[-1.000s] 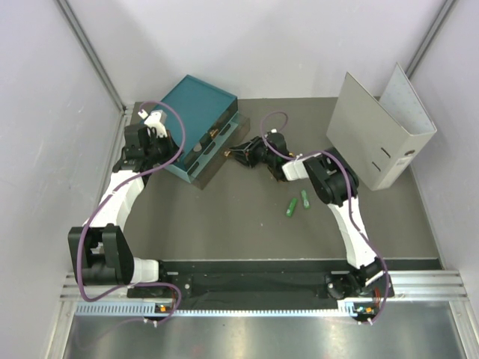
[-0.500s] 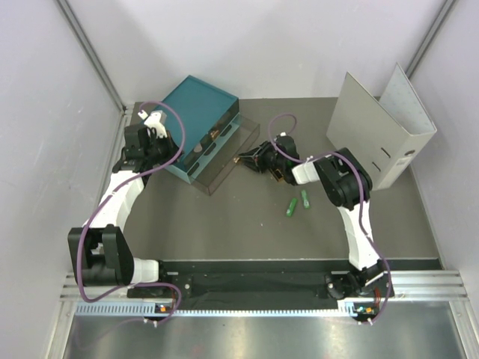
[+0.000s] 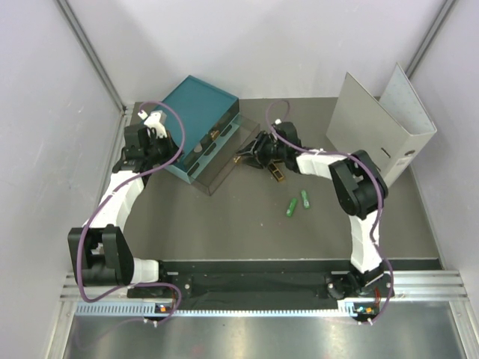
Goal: Organize the makeup
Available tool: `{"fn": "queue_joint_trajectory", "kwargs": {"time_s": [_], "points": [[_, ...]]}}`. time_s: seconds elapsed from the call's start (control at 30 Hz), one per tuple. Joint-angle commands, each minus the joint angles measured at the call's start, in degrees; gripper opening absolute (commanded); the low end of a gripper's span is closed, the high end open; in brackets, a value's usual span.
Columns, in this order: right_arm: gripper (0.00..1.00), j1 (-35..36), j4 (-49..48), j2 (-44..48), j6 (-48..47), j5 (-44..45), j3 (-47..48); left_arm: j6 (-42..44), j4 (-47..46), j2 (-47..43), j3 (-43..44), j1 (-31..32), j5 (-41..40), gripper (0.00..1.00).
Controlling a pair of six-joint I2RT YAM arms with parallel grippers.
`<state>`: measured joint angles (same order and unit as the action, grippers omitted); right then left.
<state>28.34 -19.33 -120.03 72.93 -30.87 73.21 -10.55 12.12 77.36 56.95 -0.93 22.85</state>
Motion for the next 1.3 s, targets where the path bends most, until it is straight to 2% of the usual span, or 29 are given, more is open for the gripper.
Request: {"fn": "queue_joint_trajectory", "kwargs": {"time_s": [0.0, 0.07, 0.1, 0.13, 0.2, 0.37, 0.63, 0.73, 1.0, 1.27], "points": [[0.46, -0.65, 19.07, 8.49, -16.79, 1.42, 9.74, -0.09, 14.34, 2.88, -4.56, 0.75, 0.26, 0.00], [0.46, -0.65, 29.57, 9.02, -24.02, 4.76, 16.31, -0.18, 14.34, 2.88, -4.74, 0.75, 0.35, 0.00], [0.47, -0.65, 33.53, 8.93, -31.28, 6.07, 18.26, -0.26, 14.16, 2.88, -4.83, 0.75, 0.35, 0.00], [0.47, -0.65, 41.05, 8.85, -34.49, 9.22, 19.76, -0.35, 14.07, 2.97, -4.83, 0.75, 0.44, 0.00], [0.47, -0.74, 46.20, 9.28, -41.77, 12.31, 22.15, -0.35, 13.90, 3.06, -5.00, 0.75, 0.62, 0.00], [0.49, -0.74, 55.18, 11.21, -50.68, 21.72, 20.58, -0.18, 13.63, 3.23, -5.00, 0.75, 0.88, 0.00], [0.52, -0.65, 58.27, 14.56, -56.84, 34.19, 12.49, 0.00, 13.46, 3.50, -5.27, 0.75, 1.23, 0.00], [0.52, -0.56, 58.18, 14.38, -58.33, 36.31, 10.03, 0.09, 13.63, 3.76, -5.27, 0.67, 1.58, 0.00], [0.52, -0.74, 54.41, 12.10, -58.34, 36.24, 6.42, 0.96, 15.13, 4.20, -4.22, 0.75, 1.49, 0.00], [0.53, -0.56, 53.08, 10.69, -57.90, 33.42, 8.70, 0.97, 16.18, 4.37, -3.25, 0.75, 1.32, 0.00]]}}
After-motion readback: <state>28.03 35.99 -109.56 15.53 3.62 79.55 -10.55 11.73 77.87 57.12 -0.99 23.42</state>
